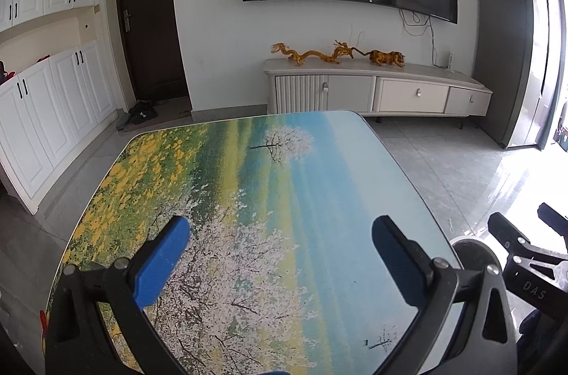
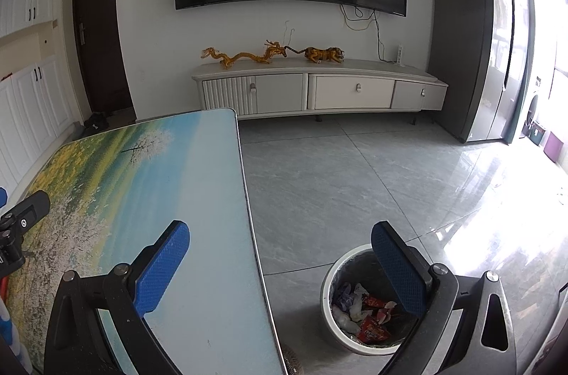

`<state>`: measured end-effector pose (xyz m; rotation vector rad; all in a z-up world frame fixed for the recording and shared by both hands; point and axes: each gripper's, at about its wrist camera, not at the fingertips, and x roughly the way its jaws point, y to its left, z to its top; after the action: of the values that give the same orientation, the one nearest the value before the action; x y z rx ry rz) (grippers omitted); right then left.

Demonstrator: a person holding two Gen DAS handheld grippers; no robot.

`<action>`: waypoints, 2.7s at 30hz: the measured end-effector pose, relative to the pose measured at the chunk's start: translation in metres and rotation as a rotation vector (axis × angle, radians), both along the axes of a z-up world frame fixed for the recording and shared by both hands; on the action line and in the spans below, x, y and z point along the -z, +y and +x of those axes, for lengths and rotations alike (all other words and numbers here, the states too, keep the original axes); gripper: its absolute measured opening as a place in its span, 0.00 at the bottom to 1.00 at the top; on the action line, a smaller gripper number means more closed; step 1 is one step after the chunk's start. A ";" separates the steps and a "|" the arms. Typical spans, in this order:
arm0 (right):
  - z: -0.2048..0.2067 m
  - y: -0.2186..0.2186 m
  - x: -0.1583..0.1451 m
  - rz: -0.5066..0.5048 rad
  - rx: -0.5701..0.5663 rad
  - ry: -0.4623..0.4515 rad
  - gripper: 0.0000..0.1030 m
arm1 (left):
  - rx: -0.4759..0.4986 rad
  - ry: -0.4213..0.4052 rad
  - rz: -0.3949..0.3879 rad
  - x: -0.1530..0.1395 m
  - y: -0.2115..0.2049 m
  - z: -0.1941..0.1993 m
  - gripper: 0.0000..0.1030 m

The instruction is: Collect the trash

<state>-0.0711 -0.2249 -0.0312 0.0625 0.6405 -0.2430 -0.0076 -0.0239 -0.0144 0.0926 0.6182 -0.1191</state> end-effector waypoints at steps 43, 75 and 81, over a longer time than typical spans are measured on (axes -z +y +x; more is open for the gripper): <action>0.006 -0.021 0.006 0.042 -0.002 0.009 1.00 | 0.013 0.080 0.081 0.022 -0.023 0.005 1.00; 0.005 -0.033 0.006 0.033 0.042 0.007 1.00 | -0.015 0.044 0.059 0.010 -0.019 0.008 1.00; 0.002 -0.034 0.003 0.030 0.054 0.000 1.00 | -0.009 0.034 0.060 0.007 -0.019 0.005 1.00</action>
<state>-0.0686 -0.2592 -0.0342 0.1084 0.6433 -0.2859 -0.0028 -0.0431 -0.0216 0.1457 0.6558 -0.0935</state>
